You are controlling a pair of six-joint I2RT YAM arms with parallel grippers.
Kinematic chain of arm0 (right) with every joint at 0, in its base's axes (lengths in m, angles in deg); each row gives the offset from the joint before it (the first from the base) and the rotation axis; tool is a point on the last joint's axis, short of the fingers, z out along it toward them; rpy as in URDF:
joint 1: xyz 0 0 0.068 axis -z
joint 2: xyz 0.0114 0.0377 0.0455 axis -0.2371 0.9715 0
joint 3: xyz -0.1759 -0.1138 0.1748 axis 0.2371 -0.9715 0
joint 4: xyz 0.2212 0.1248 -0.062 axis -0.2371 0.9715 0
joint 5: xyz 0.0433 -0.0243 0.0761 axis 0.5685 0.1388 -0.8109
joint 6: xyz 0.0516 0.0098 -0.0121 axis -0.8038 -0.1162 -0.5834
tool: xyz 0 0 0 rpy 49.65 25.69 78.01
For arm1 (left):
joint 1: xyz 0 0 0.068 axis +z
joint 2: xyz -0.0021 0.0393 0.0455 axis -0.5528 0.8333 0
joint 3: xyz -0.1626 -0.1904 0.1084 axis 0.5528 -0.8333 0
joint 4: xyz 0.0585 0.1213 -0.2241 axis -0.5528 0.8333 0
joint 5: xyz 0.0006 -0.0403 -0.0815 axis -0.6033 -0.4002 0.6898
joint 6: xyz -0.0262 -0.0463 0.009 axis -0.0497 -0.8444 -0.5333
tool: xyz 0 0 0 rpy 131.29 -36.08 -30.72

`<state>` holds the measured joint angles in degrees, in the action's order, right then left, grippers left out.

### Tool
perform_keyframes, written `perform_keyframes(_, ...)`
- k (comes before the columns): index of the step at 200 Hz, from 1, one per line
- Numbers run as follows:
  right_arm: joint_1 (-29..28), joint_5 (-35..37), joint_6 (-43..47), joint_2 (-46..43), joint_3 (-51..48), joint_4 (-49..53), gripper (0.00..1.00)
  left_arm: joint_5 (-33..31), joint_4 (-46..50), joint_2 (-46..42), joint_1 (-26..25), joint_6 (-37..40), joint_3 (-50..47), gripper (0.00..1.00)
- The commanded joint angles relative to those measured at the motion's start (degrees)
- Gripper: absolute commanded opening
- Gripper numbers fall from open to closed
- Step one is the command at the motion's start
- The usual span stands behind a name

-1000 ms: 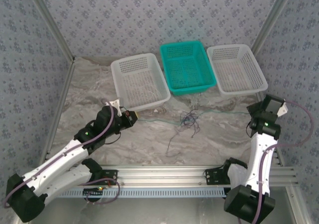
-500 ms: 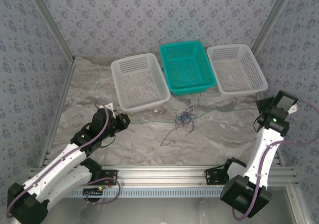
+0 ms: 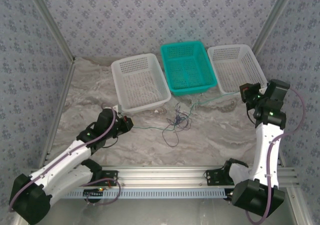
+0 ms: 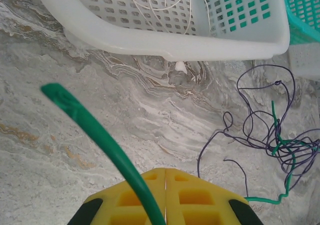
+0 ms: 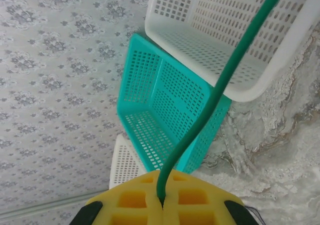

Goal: Untangle the cables

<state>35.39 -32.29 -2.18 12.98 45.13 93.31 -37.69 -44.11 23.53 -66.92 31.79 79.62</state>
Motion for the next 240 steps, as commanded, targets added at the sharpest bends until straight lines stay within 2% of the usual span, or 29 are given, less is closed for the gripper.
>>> perform_keyframes(1, 4.94, 1.84, 2.71, -0.68, 4.13, 4.69, 0.0, -3.43, 2.96, -1.14, 0.36, 1.68, 1.14, 0.0)
perform_keyframes(19, 14.71, -2.66, -1.56, 0.03, 2.11, 3.77, 0.0, -9.07, 7.8, -3.16, 0.84, 1.46, -0.66, 0.0)
perform_keyframes(34, 18.85, -2.89, -2.69, 1.7, 1.52, 3.65, 0.0, -8.69, 7.74, -5.15, 3.13, 0.18, -4.92, 0.0)
perform_keyframes(58, 19.76, -0.37, -3.07, 2.94, 0.75, 2.26, 0.0, -2.32, 4.69, -8.68, 8.72, -3.06, -11.41, 0.0)
perform_keyframes(93, 19.83, -0.44, -3.0, 4.61, 1.24, 0.54, 0.0, -1.07, 6.81, -12.96, 11.91, -1.22, -11.96, 0.0)
perform_keyframes(114, 15.85, -2.3, -2.71, 5.38, 2.32, -2.32, 0.0, 1.5, 4.98, -12.22, 13.82, 0.47, -11.31, 0.0)
perform_keyframes(147, 8.7, -0.93, 0.81, 5.84, 9.19, -0.27, 0.0, 5.16, 2.27, -7.62, 14.56, 2.13, -8.95, 0.0)
perform_keyframes(171, 2.37, 1.09, 1.51, 7.14, 18.16, -2.13, 0.0, 7.44, 0.67, -7.7, 14.55, 3.34, -7.92, 0.0)
perform_keyframes(203, -10.6, 12.64, 8.2, 12.86, 30.03, -5.13, 0.0, 8.66, 0.06, -10.6, 14.51, 4.87, -6.89, 0.0)
perform_keyframes(240, -23.61, 25.47, 20.1, 21.16, 34.18, -22.02, 0.0, 9.41, -0.93, -12.92, 12.62, 8.55, -4.02, 0.0)
